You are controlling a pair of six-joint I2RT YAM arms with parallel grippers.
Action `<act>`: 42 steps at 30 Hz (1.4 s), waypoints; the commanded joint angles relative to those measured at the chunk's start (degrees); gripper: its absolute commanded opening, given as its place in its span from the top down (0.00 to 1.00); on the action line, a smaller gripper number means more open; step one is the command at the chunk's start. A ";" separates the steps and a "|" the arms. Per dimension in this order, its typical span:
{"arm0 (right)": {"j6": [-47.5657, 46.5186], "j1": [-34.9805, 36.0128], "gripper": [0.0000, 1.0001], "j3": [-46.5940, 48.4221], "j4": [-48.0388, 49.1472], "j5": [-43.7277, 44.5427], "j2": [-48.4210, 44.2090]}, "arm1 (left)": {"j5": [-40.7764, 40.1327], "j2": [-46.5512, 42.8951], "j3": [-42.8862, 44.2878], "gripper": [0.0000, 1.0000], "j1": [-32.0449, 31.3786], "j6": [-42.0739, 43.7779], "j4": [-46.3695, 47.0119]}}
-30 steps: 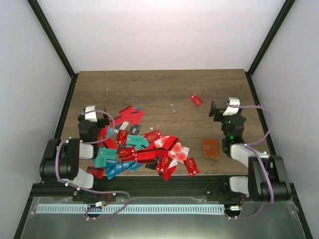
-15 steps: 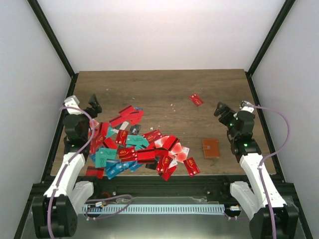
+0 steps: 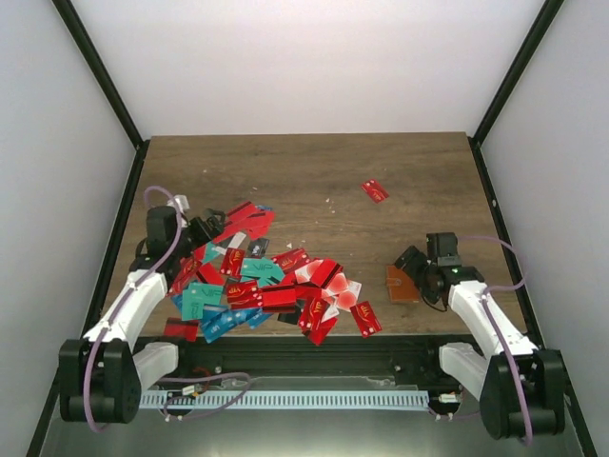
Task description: Put the credit cards into the card holder
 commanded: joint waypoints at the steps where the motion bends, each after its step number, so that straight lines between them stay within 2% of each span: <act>1: 3.12 3.03 0.00 -1.00 -4.08 0.50 1.30 | 2.55 1.82 3.53 0.00 -4.42 3.02 -7.69; 10: 6.97 5.07 0.00 -4.95 -5.74 -0.83 -0.75 | 3.05 4.26 5.31 0.02 -8.67 4.95 -9.07; 16: 9.37 5.75 0.08 -8.82 4.96 -9.07 0.87 | 1.77 6.10 6.13 0.04 -10.98 4.59 -7.63; 21: 7.57 6.18 0.12 -6.30 7.99 -9.17 5.41 | 0.53 8.34 7.72 0.05 -14.32 4.52 -7.70; 26: 5.18 6.23 0.28 -5.45 3.99 -6.65 4.49 | -1.24 9.41 8.12 0.08 -17.92 3.80 -7.49; 31: 3.72 6.13 0.37 -5.84 -0.59 -3.74 0.61 | -2.84 10.21 8.40 0.09 -21.17 3.14 -7.07; 35: 2.98 6.18 0.46 -8.12 3.14 -5.00 0.67 | -3.63 10.50 8.53 0.09 -22.36 2.68 -6.69; 42: 0.97 6.16 0.61 -9.31 9.95 -8.85 6.38 | -4.27 10.42 8.41 0.12 -23.09 2.71 -7.28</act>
